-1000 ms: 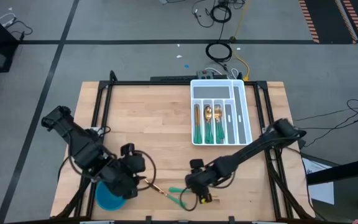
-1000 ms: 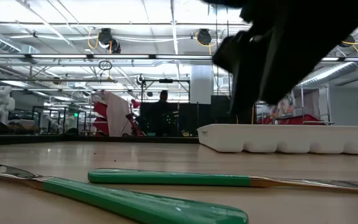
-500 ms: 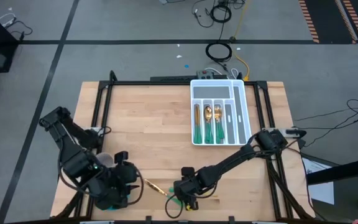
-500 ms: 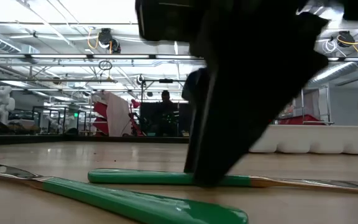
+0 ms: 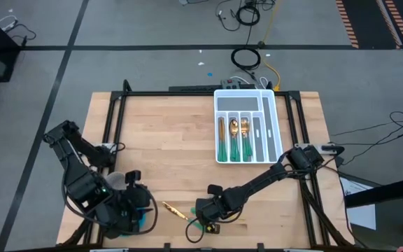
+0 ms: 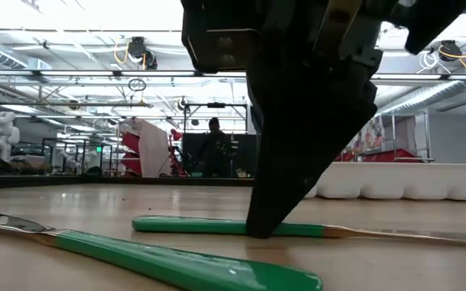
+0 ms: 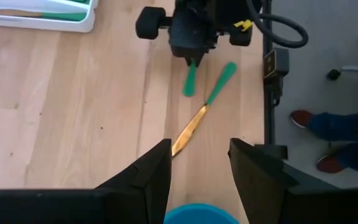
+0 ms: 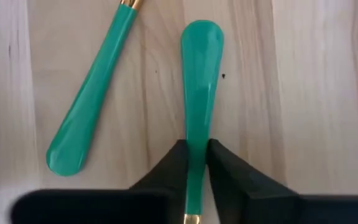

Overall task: Sort silverware
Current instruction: Put the right green table knife into the white cutlery tray

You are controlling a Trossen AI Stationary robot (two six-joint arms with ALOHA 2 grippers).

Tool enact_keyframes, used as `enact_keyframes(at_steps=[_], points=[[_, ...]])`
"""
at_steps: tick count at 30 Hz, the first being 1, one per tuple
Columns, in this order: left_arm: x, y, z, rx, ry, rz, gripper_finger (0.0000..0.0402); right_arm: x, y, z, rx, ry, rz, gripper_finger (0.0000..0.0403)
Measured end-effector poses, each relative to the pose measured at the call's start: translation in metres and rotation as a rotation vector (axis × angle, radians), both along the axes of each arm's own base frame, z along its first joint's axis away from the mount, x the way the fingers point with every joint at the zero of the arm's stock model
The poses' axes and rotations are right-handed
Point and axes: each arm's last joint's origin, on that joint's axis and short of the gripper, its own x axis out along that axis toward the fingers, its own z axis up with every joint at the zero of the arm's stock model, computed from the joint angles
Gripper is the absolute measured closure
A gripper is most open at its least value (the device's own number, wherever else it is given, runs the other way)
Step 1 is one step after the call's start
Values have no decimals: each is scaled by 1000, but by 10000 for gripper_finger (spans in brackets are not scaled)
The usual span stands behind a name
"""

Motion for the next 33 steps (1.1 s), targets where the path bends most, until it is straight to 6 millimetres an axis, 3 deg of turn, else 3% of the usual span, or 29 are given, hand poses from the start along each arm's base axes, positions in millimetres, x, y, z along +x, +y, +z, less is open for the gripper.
enact_keyframes(at_steps=[3, 11, 20, 23, 30, 33], points=[[0, 1, 0, 10, -5, 5, 233, -2, 1, 0, -5, 7, -14, 391], [-2, 2, -1, 29, 6, 5, 233, -7, 1, 8, -36, 25, -5, 400], [-5, 0, -1, 62, -13, 4, 233, -35, -15, 50, -173, 119, -36, 403], [-6, 0, -1, 78, -28, 11, 233, -42, -20, 73, -182, 114, -40, 399], [-6, 0, 0, 101, -51, 22, 233, -55, -28, 106, -193, 103, -35, 400], [-6, 0, 0, 105, -56, 26, 233, -60, -30, 106, -188, 167, 40, 402]])
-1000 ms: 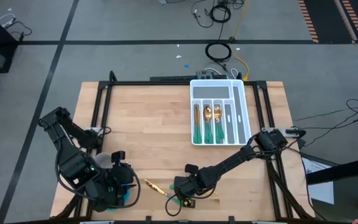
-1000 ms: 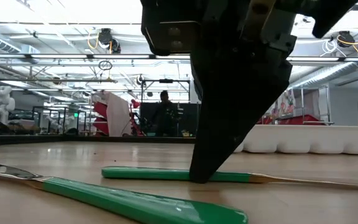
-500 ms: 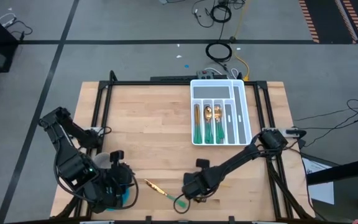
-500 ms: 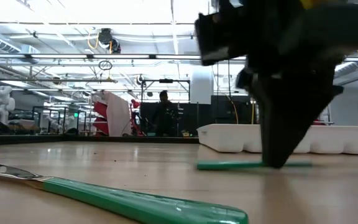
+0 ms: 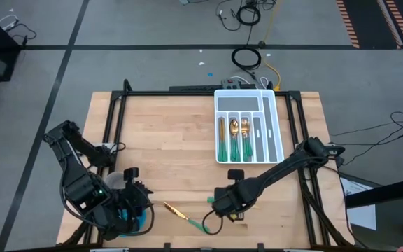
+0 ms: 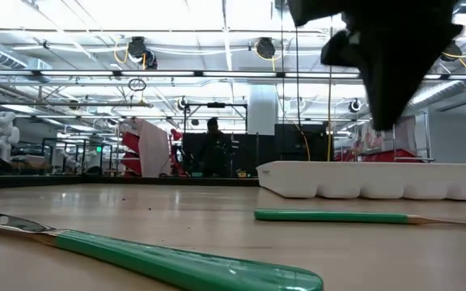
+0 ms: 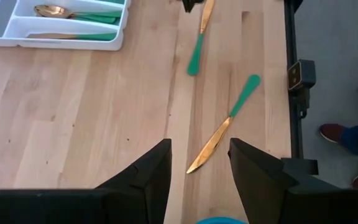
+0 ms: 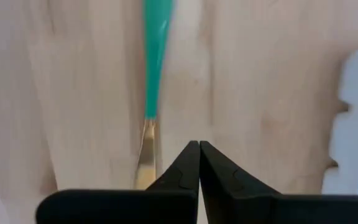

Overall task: Sort silverware
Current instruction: Put the right green table knife into the white cutlery tray

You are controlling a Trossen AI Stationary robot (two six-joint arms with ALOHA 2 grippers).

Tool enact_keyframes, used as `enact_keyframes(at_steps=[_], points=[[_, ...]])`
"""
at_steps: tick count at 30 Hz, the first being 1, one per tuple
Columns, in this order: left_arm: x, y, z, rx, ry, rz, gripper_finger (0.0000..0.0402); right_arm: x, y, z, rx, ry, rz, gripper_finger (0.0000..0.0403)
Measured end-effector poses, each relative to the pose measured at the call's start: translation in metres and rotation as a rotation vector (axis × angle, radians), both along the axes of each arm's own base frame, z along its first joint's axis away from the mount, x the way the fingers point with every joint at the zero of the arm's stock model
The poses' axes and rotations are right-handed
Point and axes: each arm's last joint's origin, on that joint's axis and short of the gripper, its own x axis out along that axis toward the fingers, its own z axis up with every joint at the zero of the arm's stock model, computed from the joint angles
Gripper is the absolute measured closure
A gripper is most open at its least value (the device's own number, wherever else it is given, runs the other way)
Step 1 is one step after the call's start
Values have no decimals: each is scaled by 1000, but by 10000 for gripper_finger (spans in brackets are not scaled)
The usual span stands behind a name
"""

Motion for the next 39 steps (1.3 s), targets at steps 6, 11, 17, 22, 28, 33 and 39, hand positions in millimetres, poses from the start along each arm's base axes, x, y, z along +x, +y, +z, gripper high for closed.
enact_keyframes(at_steps=[6, 11, 17, 22, 28, 33, 39], points=[[0, 0, 0, 0, -5, 6, 233, 8, 5, -10, 167, 42, 164, 330], [0, 0, 0, 9, -15, 11, 233, 25, 1, -28, 176, 5, 158, 224], [0, 1, 0, 13, -16, 12, 233, 33, -6, -52, 161, 61, 123, 185], [0, 1, 0, 17, -13, 12, 233, 38, -8, -69, 140, 91, 120, 197], [0, 1, 0, 19, -12, 11, 233, 44, -7, -89, 166, 106, 78, 214], [0, 1, 0, 20, -11, 11, 233, 47, -4, -104, 164, 113, 32, 276], [-2, 3, -1, 40, 6, 11, 233, 48, -3, -104, 181, 102, 45, 378]])
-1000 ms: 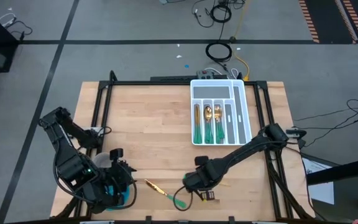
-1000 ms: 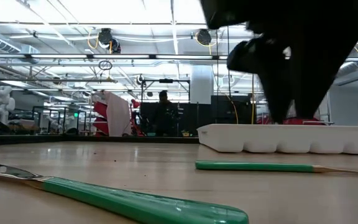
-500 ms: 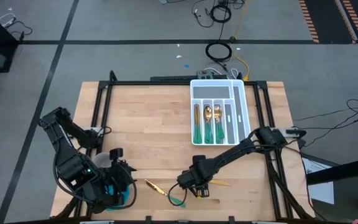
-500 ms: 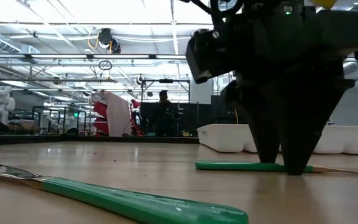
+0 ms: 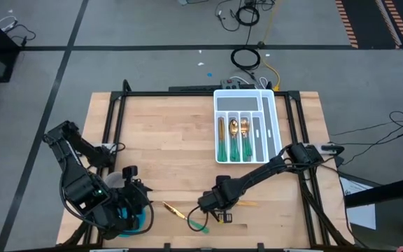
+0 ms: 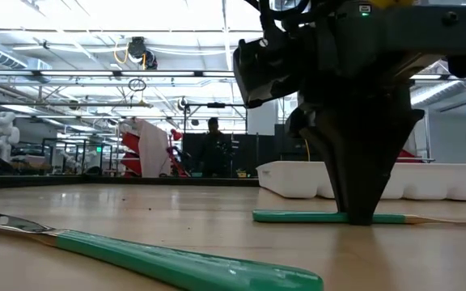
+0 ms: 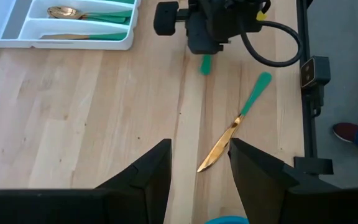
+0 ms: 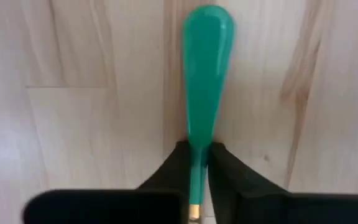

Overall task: Sort silverware
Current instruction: Put the right green table knife into the white cutlery tray

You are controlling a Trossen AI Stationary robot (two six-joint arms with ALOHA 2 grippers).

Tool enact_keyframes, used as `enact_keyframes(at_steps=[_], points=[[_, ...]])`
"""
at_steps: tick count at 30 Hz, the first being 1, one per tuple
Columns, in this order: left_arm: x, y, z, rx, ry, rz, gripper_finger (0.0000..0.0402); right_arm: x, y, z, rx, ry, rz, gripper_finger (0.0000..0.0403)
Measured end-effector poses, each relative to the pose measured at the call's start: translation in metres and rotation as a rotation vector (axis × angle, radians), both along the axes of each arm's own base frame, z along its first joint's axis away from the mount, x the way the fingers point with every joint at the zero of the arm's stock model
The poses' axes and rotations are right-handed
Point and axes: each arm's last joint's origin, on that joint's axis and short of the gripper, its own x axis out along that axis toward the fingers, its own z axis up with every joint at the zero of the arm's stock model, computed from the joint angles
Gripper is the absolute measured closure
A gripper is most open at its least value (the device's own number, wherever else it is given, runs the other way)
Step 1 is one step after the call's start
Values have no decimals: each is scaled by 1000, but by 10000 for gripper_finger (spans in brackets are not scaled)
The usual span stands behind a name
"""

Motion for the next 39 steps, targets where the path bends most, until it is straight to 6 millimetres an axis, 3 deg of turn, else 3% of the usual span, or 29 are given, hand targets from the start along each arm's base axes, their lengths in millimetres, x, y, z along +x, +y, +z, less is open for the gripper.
enact_keyframes(at_steps=[5, 8, 18, 21, 26, 33, 39], points=[[0, 0, 0, 0, 0, 0, 233, 0, 0, 0, 11, 8, -5, 398], [0, 0, 0, 1, 0, 0, 233, -3, 1, 10, 3, -14, 3, 400], [-1, 1, 0, 16, 3, 3, 233, -17, -10, 82, -37, -148, -34, 402], [-1, 1, 0, 17, 2, 3, 233, -25, -14, 94, -65, -144, -34, 402], [-1, 1, 0, 19, 2, 4, 233, -47, -29, 137, -143, -178, 18, 403], [0, 2, 0, 37, -19, 14, 233, -80, -56, 174, -435, -103, 315, 403], [0, 3, 1, 54, -50, 36, 233, -84, -73, 179, -557, 26, 696, 403]])
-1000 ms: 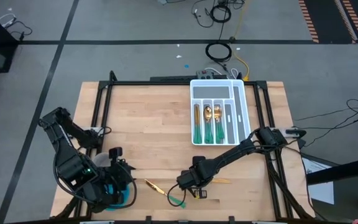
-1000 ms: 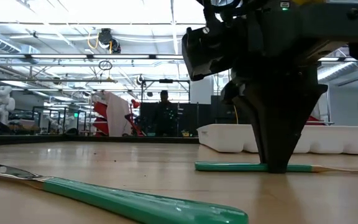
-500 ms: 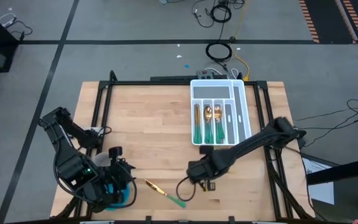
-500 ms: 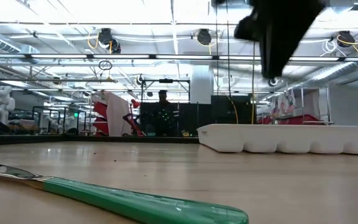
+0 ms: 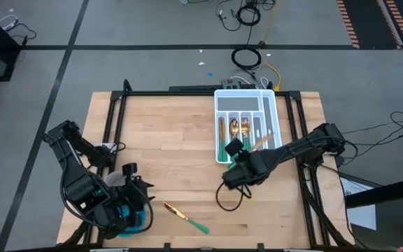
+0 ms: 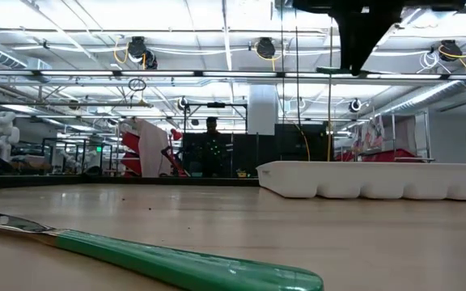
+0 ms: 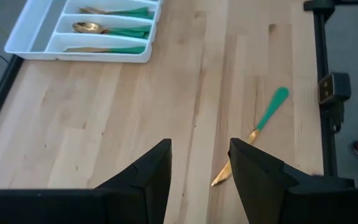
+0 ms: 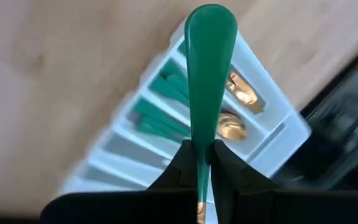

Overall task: Sort silverware
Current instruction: Put the right green table knife into the white cutlery tray

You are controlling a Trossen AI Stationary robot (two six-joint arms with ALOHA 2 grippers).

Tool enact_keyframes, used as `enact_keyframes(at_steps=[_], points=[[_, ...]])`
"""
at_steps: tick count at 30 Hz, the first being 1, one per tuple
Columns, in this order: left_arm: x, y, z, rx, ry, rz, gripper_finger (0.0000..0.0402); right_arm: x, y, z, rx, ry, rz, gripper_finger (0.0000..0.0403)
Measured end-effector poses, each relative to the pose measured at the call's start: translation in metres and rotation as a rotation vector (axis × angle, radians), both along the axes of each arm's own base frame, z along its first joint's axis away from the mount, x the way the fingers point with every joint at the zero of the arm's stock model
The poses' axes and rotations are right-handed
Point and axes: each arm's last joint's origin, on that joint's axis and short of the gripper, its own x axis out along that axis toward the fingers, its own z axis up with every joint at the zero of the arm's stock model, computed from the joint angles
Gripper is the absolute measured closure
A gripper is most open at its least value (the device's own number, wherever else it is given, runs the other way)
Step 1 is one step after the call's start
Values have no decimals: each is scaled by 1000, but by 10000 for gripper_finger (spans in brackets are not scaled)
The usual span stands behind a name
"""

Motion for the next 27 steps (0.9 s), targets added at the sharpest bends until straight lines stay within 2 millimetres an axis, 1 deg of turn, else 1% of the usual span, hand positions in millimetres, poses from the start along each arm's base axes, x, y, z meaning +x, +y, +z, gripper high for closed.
enact_keyframes(at_steps=[2, 5, 10, 13, 17, 19, 22, 24, 27], points=[[0, 0, 0, 4, -18, 17, 233, 2, -5, 0, -15, 63, 105, 403], [1, 1, 1, 13, -31, 24, 233, 6, -16, -1, -37, 131, 209, 403], [1, 2, 1, 36, -59, 37, 233, 11, -45, 0, -74, 193, 220, 403], [1, 2, 1, 47, -68, 41, 233, 19, -60, 1, -133, 186, 260, 403], [2, 5, 1, 61, -65, 64, 233, 32, -87, -1, -90, 160, 314, 403], [1, 8, 0, 62, -59, 94, 233, 36, -102, -6, -108, 158, 338, 403], [0, 10, 0, 56, -54, 129, 233, 37, -121, -18, -109, 190, 365, 403], [0, 11, 0, 59, -50, 135, 233, 37, -130, -28, -115, 219, 399, 403], [0, 11, 0, 58, -51, 134, 233, 34, -139, -45, -121, 286, 475, 403]])
